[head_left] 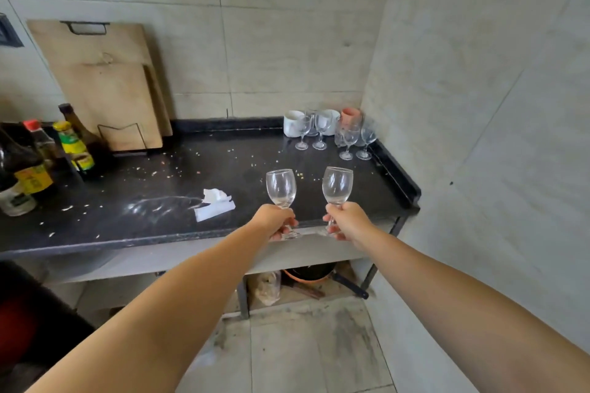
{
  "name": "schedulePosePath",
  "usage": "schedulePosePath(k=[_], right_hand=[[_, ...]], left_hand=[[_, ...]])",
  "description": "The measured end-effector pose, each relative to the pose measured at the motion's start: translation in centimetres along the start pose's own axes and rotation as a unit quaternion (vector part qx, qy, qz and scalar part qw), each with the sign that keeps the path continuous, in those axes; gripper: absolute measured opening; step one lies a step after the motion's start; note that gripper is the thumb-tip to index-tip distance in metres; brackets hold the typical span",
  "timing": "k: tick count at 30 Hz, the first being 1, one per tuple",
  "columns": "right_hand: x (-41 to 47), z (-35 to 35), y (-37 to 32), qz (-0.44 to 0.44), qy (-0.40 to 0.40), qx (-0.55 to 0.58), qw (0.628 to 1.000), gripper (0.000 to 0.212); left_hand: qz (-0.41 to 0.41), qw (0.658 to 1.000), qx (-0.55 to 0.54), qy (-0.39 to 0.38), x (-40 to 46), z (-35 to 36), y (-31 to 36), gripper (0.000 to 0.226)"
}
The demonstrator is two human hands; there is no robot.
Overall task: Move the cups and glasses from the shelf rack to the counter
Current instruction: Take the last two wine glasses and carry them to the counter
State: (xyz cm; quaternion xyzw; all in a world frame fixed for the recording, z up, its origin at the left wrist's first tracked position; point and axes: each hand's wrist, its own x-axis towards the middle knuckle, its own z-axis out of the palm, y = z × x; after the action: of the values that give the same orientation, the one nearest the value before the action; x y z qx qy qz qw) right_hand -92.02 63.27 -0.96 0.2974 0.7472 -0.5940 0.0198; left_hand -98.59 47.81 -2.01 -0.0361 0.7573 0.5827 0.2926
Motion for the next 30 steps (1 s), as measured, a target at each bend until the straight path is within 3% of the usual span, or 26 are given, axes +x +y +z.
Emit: schedulePosePath(k=[12, 25, 30], right_hand=[[18.6, -3.0, -3.3, 0.048, -0.009, 0.004, 0.999, 0.024], [36.7, -3.6, -6.2, 0.131, 0.024, 0.034, 0.990, 0.020], [42.1, -3.9, -6.0, 0.132, 0.033, 0.048, 0.990, 0.022]], left_hand=[[-0.060, 0.998, -0.016, 0.001, 17.4, 2.4, 6.2, 0.010], [-0.107, 0.994, 0.015, -0.026, 35.1, 2.9, 12.6, 0.020], [-0.121, 0.992, -0.010, -0.020, 39.5, 4.1, 12.9, 0.004]])
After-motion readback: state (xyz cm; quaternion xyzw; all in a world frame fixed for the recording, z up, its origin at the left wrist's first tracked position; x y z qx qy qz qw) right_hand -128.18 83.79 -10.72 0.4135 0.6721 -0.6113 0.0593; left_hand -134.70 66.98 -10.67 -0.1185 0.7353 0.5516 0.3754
